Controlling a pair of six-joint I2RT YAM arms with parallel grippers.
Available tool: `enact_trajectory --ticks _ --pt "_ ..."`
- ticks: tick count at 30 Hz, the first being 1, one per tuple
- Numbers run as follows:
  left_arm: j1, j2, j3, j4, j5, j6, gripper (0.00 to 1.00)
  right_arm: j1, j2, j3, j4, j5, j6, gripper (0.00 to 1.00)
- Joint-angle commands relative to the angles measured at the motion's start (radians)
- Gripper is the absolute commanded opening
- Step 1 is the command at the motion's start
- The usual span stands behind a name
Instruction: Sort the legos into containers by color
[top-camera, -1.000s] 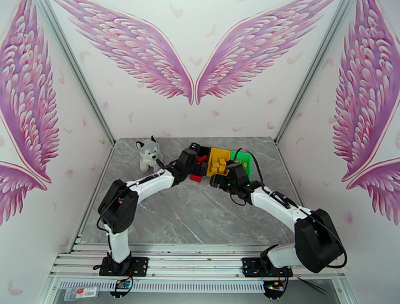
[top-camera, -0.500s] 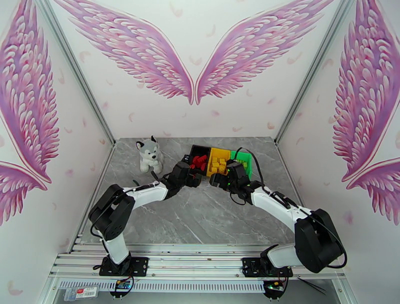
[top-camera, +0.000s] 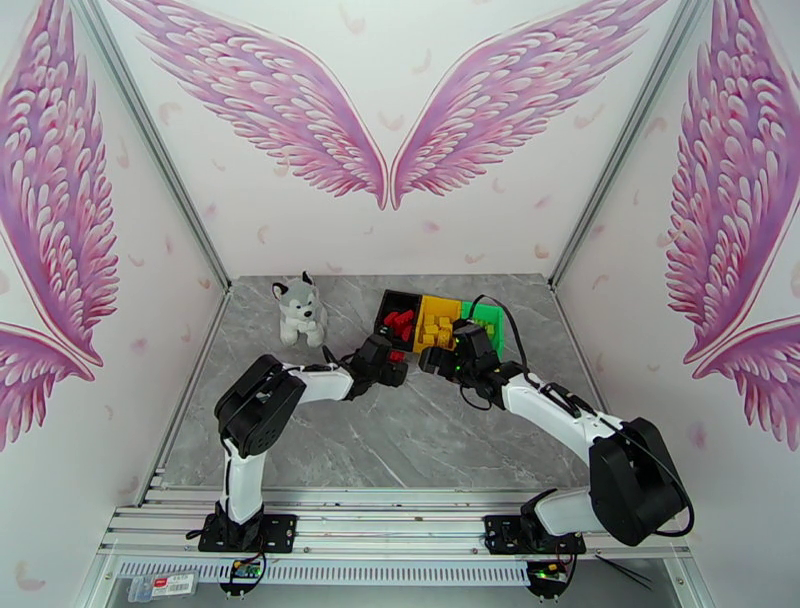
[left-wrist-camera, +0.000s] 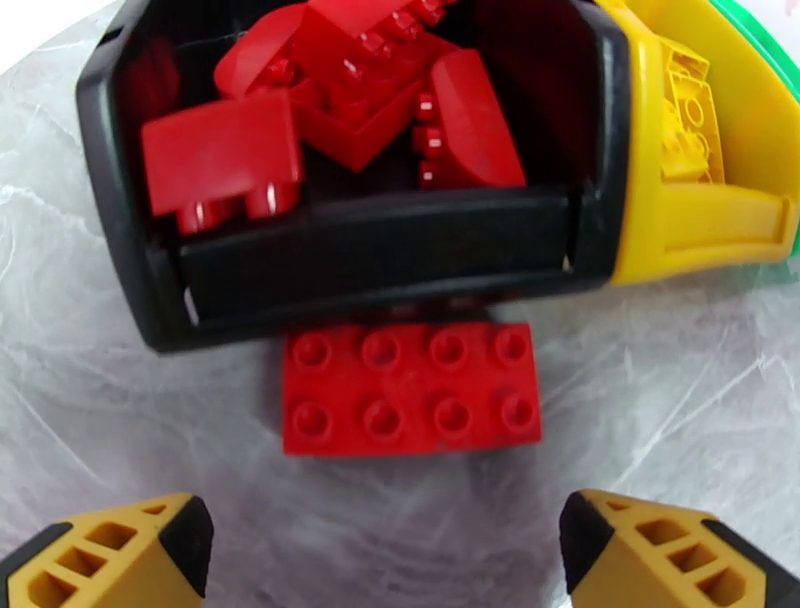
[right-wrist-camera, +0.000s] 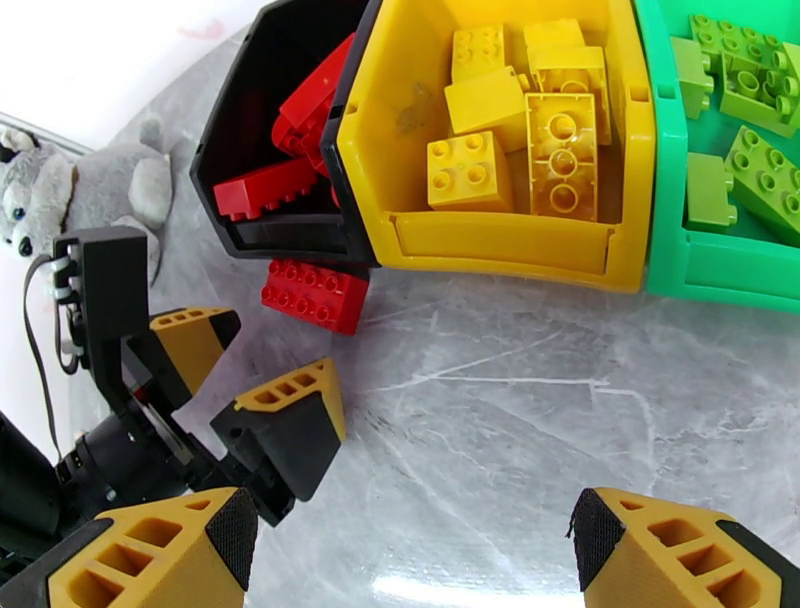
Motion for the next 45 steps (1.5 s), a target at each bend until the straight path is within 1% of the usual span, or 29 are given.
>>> enact_trajectory --ticks 1,9,13,22,26,27,33,36,41,45 --pt "-0.005 0.044 0.064 -0.034 -0.034 0.0 0.96 -0.008 -0.003 -0.02 0.02 -0.017 0.012 0.89" --pt "-0.006 0.129 0.178 -0.079 -0.055 0.009 0.88 -0.013 -0.002 -0.02 0.023 -0.021 0.015 0.89" --pt "-0.006 0.153 0.206 -0.091 -0.07 0.011 0.84 -0.016 -0.003 -0.022 0.023 -0.024 0.015 0.89" --pt "-0.01 0.148 0.195 -0.073 -0.051 0.033 0.63 -0.02 0.001 -0.023 0.026 -0.029 0.018 0.89" --pt "-0.015 0.106 0.152 -0.045 -0.039 0.033 0.58 -0.02 0.002 -0.023 0.027 -0.033 0.018 0.89" --pt "-0.019 0.089 0.109 -0.034 -0.035 0.029 0.57 -0.021 0.004 -0.023 0.027 -0.034 0.018 0.89" --pt "-0.034 -0.036 -0.017 0.023 -0.017 0.008 0.54 -0.022 0.003 -0.026 0.03 -0.034 0.019 0.89" --pt "-0.034 -0.1 -0.055 0.032 -0.007 0.004 0.53 -0.02 0.003 -0.027 0.031 -0.034 0.02 0.89" --pt "-0.033 -0.172 -0.037 -0.007 -0.009 0.017 0.53 -0.021 0.002 -0.028 0.032 -0.036 0.022 0.89" --pt "-0.027 -0.174 0.046 -0.063 -0.017 0.041 0.53 -0.021 0.002 -0.028 0.033 -0.037 0.022 0.89"
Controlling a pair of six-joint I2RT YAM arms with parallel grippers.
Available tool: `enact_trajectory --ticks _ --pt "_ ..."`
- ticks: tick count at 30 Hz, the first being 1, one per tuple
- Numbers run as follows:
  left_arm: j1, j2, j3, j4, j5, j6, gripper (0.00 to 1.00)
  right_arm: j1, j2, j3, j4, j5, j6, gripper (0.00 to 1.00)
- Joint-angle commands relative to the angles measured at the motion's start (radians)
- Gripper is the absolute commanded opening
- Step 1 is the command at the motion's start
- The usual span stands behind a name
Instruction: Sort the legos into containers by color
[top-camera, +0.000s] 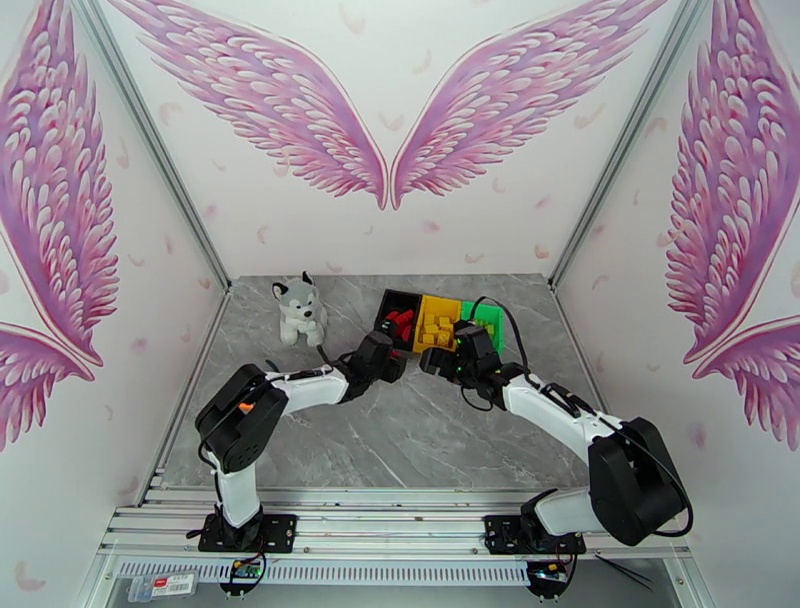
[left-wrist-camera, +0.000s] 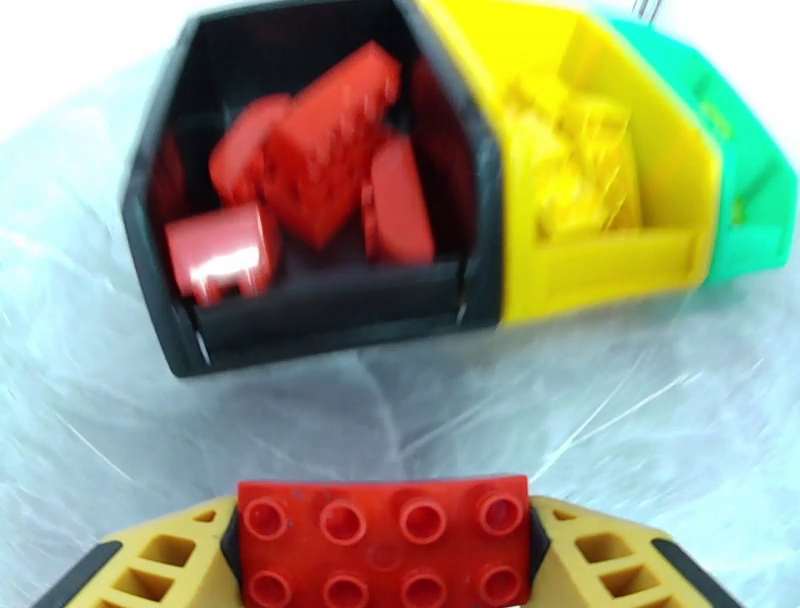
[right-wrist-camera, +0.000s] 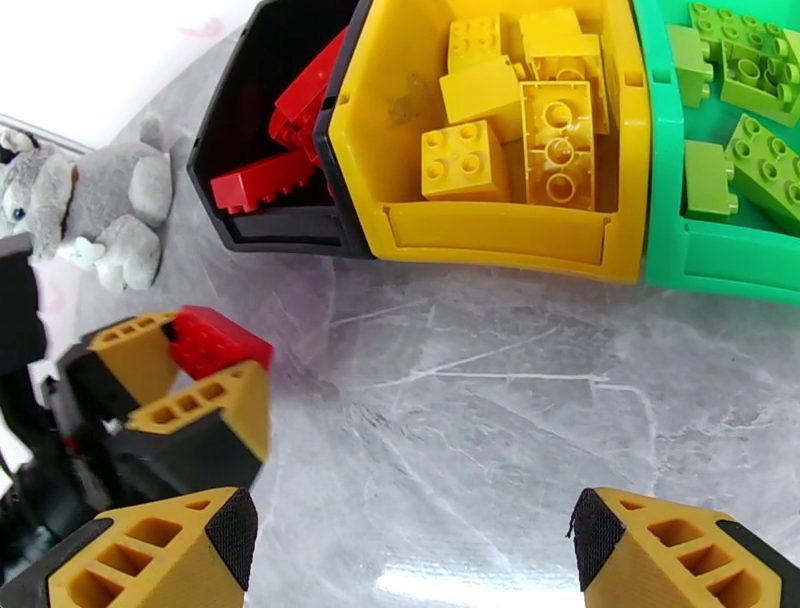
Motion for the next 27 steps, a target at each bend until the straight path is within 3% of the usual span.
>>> enact_trajectory --ticks 1,8,13,20,23,27 --pt "0.009 -0.026 0.096 -0.062 -0.006 0.031 0.53 -0.009 0.001 -0.011 0.018 -0.013 0.018 0.89" --pt "0.06 0.088 0.335 -0.149 -0.017 0.046 0.54 -0.009 -0.007 -0.014 0.015 -0.007 0.019 0.89" --pt "0.102 0.208 0.511 -0.216 0.013 0.046 0.59 -0.011 -0.009 -0.014 0.015 -0.008 0.017 0.89" --pt "0.119 0.294 0.627 -0.238 0.078 0.025 0.91 -0.012 -0.007 -0.013 0.014 -0.009 0.015 0.89" --pt "0.11 0.264 0.606 -0.217 0.084 0.022 0.98 -0.013 -0.006 -0.014 0.015 -0.01 0.016 0.89" --pt "0.102 0.183 0.543 -0.187 0.079 0.025 0.99 -0.014 -0.009 -0.017 0.017 -0.009 0.015 0.89"
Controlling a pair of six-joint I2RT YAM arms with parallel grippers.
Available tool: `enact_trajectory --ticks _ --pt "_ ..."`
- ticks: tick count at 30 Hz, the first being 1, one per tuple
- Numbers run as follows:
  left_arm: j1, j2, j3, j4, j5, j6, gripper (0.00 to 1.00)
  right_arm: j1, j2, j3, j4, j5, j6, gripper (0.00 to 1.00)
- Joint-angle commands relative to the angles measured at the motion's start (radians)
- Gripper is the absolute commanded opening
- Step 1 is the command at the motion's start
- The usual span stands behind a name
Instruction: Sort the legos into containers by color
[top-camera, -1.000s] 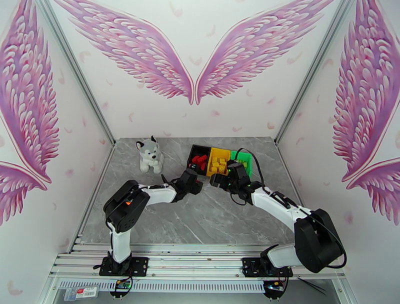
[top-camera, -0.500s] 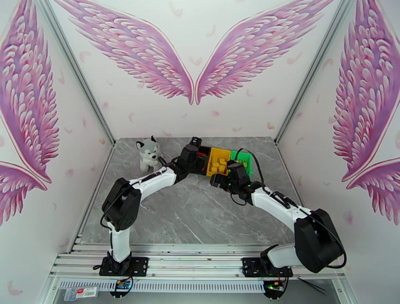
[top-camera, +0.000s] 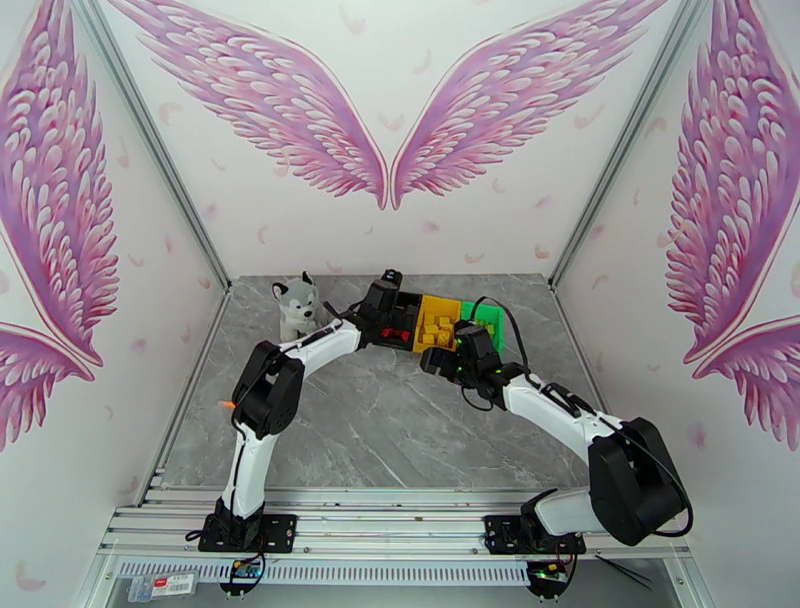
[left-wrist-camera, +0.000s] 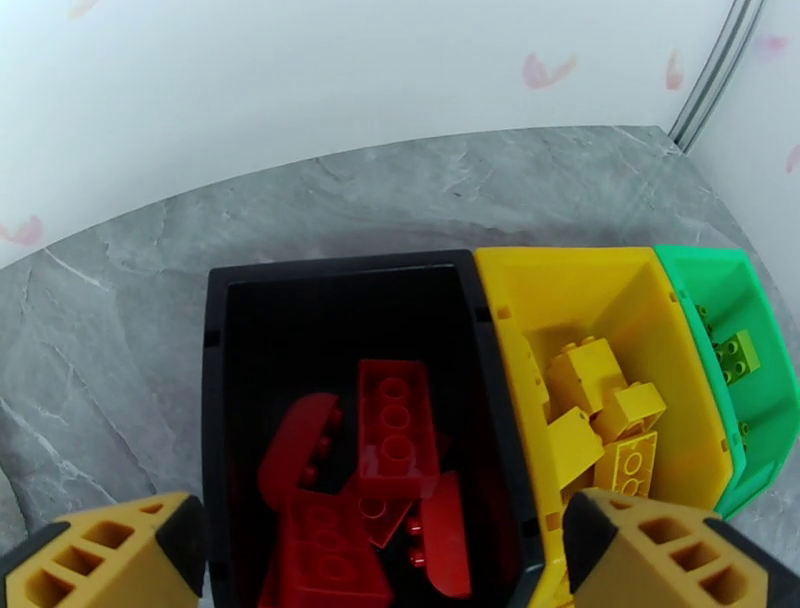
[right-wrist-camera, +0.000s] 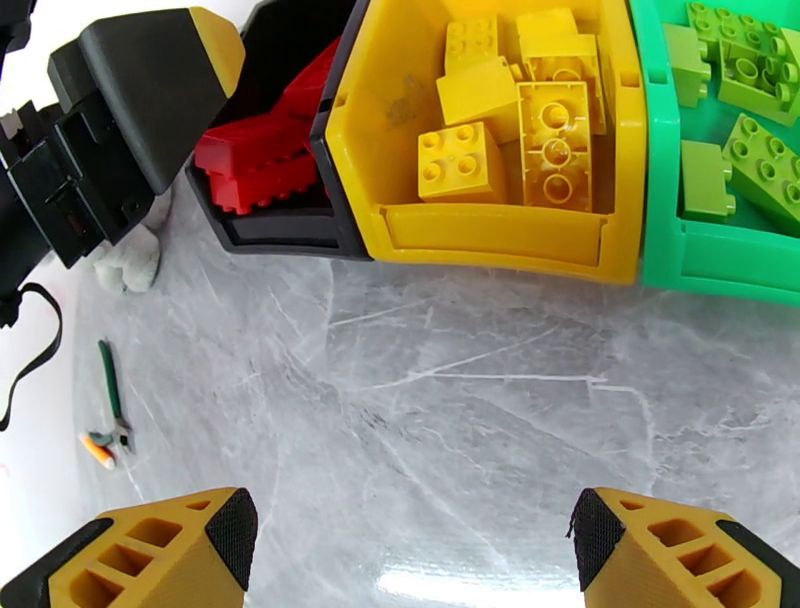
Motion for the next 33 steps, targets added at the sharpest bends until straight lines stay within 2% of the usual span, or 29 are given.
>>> enact_trajectory --ticks 1,9,15,19,23,26,29,31,33 --pt "-0.012 -0.123 -0.048 0.029 0.01 0.0 0.99 -0.007 -0.01 -0.017 0.017 -0.005 0.015 0.89" --pt "-0.023 -0.413 -0.273 0.13 -0.013 0.028 0.99 -0.007 -0.027 -0.027 0.023 0.02 0.001 0.92" --pt "-0.026 -0.68 -0.488 0.233 -0.068 0.075 0.99 -0.007 -0.106 -0.054 0.026 0.144 -0.063 0.96" --pt "-0.024 -0.843 -0.607 0.255 -0.167 0.154 0.99 -0.005 -0.216 -0.103 0.041 0.301 -0.11 0.99" --pt "-0.018 -1.041 -0.842 0.482 -0.209 0.243 0.99 -0.006 -0.359 -0.167 0.063 0.452 -0.138 0.99" --pt "-0.041 -1.145 -0.971 0.623 -0.374 0.33 0.99 -0.006 -0.472 -0.216 0.093 0.571 -0.175 0.99" --pt "-0.038 -1.209 -0.999 0.558 -0.461 0.364 0.99 -0.007 -0.547 -0.249 0.156 0.663 -0.281 0.99" --pt "-0.034 -1.238 -1.025 0.516 -0.518 0.375 0.99 -0.008 -0.574 -0.241 0.104 0.807 -0.252 0.99" --pt "-0.03 -1.261 -1.068 0.507 -0.559 0.362 0.99 -0.009 -0.587 -0.31 0.249 0.981 -0.246 0.99"
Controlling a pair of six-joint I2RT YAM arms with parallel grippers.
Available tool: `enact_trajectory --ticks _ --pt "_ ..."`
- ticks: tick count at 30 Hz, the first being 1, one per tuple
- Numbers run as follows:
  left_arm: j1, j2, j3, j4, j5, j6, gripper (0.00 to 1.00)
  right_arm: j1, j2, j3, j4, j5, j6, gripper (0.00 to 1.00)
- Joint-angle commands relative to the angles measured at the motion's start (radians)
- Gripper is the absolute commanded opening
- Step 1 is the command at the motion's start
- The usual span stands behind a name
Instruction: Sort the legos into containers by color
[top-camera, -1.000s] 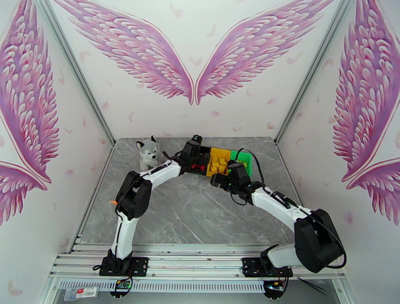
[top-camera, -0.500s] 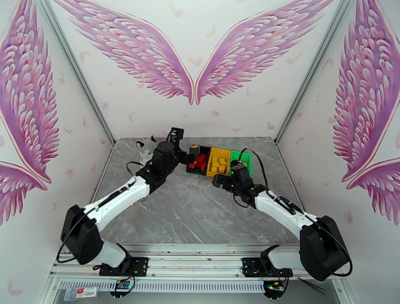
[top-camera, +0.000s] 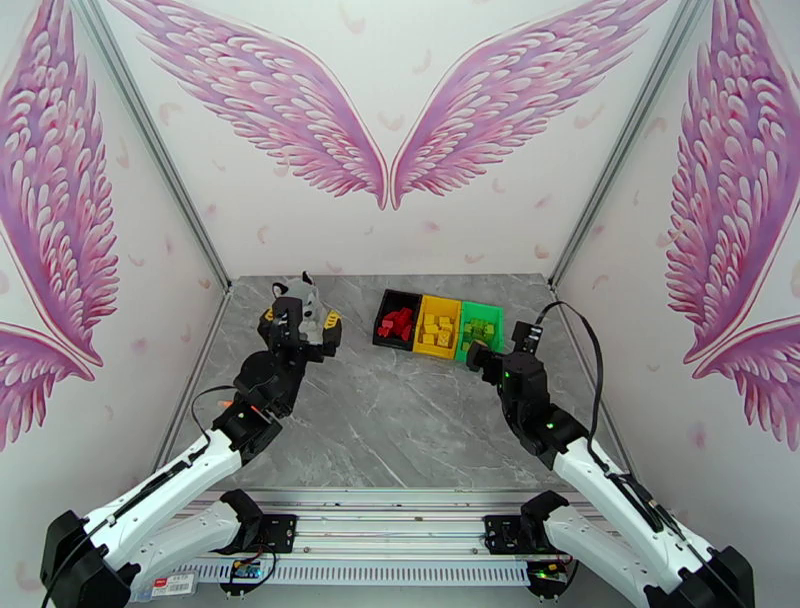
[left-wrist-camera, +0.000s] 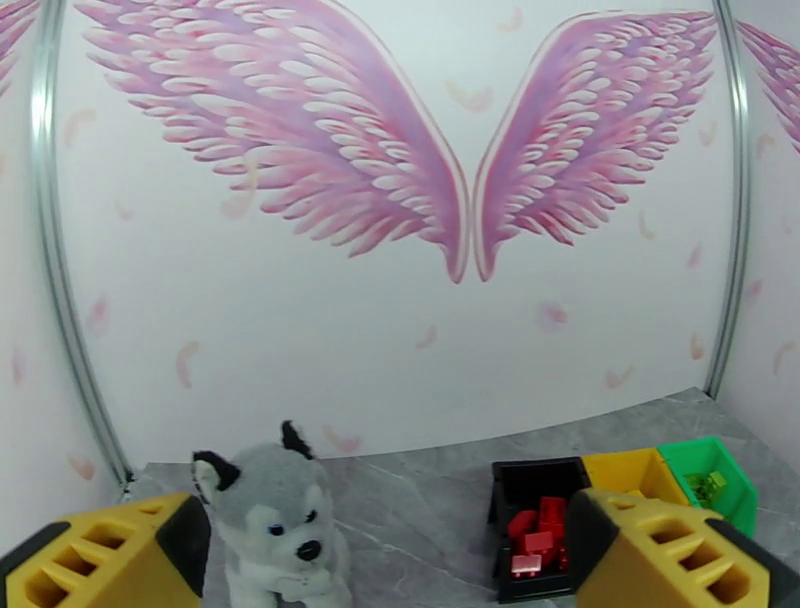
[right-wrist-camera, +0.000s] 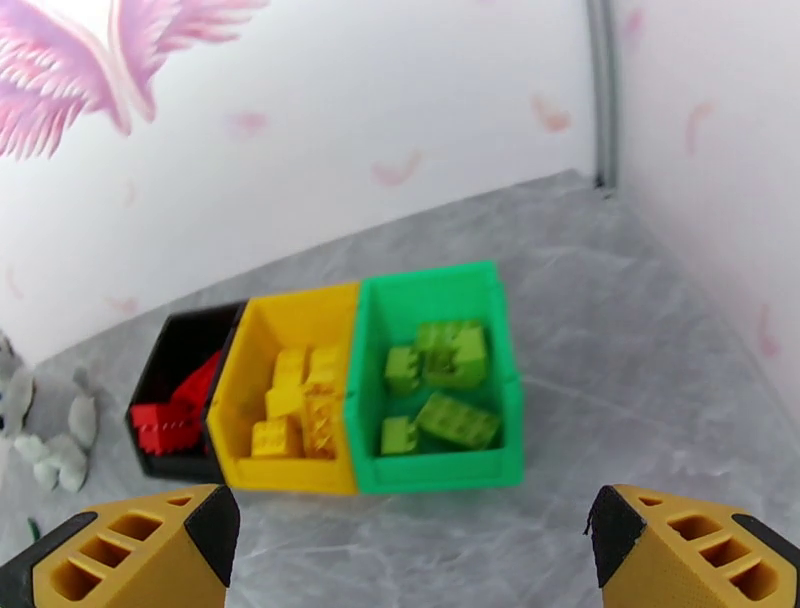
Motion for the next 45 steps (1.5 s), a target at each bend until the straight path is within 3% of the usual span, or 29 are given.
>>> enact_trajectory --ticks 1,5,10,15,18,21,25,27,29,30,32,34,37,39,45 --pt "0.011 -0.04 -0.085 0.022 -0.115 0.037 0.99 -0.008 -0.028 -0.111 0.216 0.325 -0.061 0.97" --pt "0.07 -0.019 -0.163 0.062 -0.221 -0.002 0.99 -0.028 -0.054 -0.271 0.547 0.202 -0.311 0.99" --pt "0.239 0.07 -0.229 0.043 -0.259 -0.076 0.99 -0.08 0.126 -0.265 0.586 0.257 -0.388 0.99" --pt "0.369 0.234 -0.25 0.105 -0.224 -0.152 0.99 -0.082 0.367 -0.287 0.753 0.244 -0.433 0.99" --pt "0.437 0.371 -0.252 0.171 -0.187 -0.178 0.99 -0.075 0.481 -0.296 0.885 0.25 -0.488 0.99" --pt "0.481 0.455 -0.227 0.192 -0.125 -0.169 0.99 -0.092 0.484 -0.33 0.973 0.102 -0.463 0.99" --pt "0.518 0.512 -0.332 0.5 -0.007 -0.101 0.99 -0.105 0.54 -0.33 1.061 -0.022 -0.504 0.99" --pt "0.557 0.541 -0.382 0.621 0.087 -0.111 0.99 -0.113 0.61 -0.36 1.184 -0.07 -0.528 0.99" --pt "0.558 0.544 -0.387 0.612 0.153 -0.098 0.99 -0.119 0.741 -0.392 1.422 -0.119 -0.576 1.0" --pt "0.559 0.57 -0.392 0.642 0.174 -0.092 0.99 -0.112 0.751 -0.393 1.438 -0.133 -0.591 1.0" --pt "0.56 0.645 -0.395 0.759 0.153 -0.083 0.99 -0.144 0.667 -0.365 1.241 -0.179 -0.529 0.99" --pt "0.579 0.599 -0.329 0.547 0.217 -0.1 0.99 -0.194 0.661 -0.33 1.16 -0.255 -0.486 0.99" --pt "0.603 0.604 -0.313 0.525 0.275 -0.109 0.99 -0.217 0.756 -0.325 1.257 -0.286 -0.488 1.0" --pt "0.61 0.61 -0.309 0.524 0.284 -0.113 0.99 -0.222 0.703 -0.28 1.077 -0.282 -0.452 0.99" --pt "0.62 0.608 -0.306 0.514 0.297 -0.122 0.99 -0.272 0.713 -0.238 1.013 -0.319 -0.41 0.99"
